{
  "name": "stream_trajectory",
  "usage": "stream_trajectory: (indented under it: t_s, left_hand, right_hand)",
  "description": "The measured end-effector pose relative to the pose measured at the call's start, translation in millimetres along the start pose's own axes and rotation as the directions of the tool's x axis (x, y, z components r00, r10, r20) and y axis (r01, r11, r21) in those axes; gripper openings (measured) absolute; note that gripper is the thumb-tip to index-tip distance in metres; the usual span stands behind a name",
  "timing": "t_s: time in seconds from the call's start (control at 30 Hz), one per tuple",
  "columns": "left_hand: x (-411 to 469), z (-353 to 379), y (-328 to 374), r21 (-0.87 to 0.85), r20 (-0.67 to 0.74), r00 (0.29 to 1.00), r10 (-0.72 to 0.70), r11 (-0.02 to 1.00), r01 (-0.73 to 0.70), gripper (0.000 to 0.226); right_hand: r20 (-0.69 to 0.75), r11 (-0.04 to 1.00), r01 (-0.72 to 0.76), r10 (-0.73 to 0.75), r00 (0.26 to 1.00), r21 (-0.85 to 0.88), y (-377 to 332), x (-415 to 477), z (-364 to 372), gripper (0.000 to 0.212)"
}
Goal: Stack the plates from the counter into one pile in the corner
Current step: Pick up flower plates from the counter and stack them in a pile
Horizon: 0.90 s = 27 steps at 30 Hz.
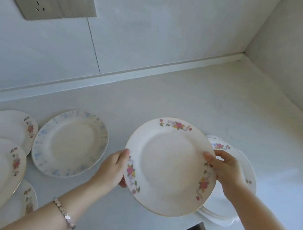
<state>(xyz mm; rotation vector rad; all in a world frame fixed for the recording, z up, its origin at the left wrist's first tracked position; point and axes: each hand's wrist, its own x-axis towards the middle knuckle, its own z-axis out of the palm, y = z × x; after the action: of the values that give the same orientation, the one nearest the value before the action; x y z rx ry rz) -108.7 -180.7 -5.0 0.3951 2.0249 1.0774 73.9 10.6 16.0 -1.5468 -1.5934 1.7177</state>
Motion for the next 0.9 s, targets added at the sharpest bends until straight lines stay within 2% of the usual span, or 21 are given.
stream_trajectory:
  t_s: [0.07, 0.2, 0.3, 0.37, 0.43, 0.57, 0.73, 0.9]
  left_hand:
    - [8.3, 27.1, 18.7, 0.065, -0.005, 0.998, 0.069, 0.996, -0.069, 0.039]
    - [20.4, 82.8, 48.2, 0.245, 0.076, 0.995, 0.061, 0.966, -0.078, 0.035]
    - [22.6, 120.9, 65.0, 0.430, 0.108, 0.992, 0.066, 0.897, -0.107, 0.030]
    - [23.1, 141.6, 73.7, 0.527, 0.124, 0.991, 0.053, 0.843, -0.111, 0.026]
    - [26.8, 159.3, 76.7, 0.587, 0.133, 0.991, 0.019, 0.804, -0.094, 0.035]
    - [30.4, 179.9, 75.0, 0.679, 0.136, 0.989, -0.060, 0.733, -0.049, 0.040]
    - [38.2, 186.2, 70.4, 0.726, 0.065, 0.997, -0.036, 0.688, -0.022, 0.041]
    - [42.6, 179.6, 61.3, 0.777, 0.072, 0.996, -0.048, 0.629, -0.026, 0.044]
  right_hand:
    - [-0.079, 1.000, 0.010, -0.010, 0.997, -0.008, 6.1, 4.3, -27.6, 0.009]
    - [-0.231, 0.968, 0.078, -0.135, 0.964, -0.240, 24.7, 13.1, -78.5, 0.015]
    - [-0.279, 0.944, 0.019, -0.117, 0.953, -0.331, 47.6, 14.4, -109.8, 0.007]
    - [-0.290, 0.915, -0.029, -0.097, 0.952, -0.402, 67.1, 15.7, -122.9, 0.015]
    - [-0.300, 0.888, -0.048, -0.103, 0.948, -0.457, 83.5, 18.3, -129.5, 0.023]
    - [-0.324, 0.851, -0.091, -0.096, 0.941, -0.517, 103.4, 24.2, -129.3, 0.033]
    - [-0.342, 0.852, -0.123, -0.069, 0.937, -0.509, 106.7, 29.3, -120.8, 0.024]
    - [-0.340, 0.818, -0.156, -0.052, 0.939, -0.554, 103.8, 30.5, -107.9, 0.038]
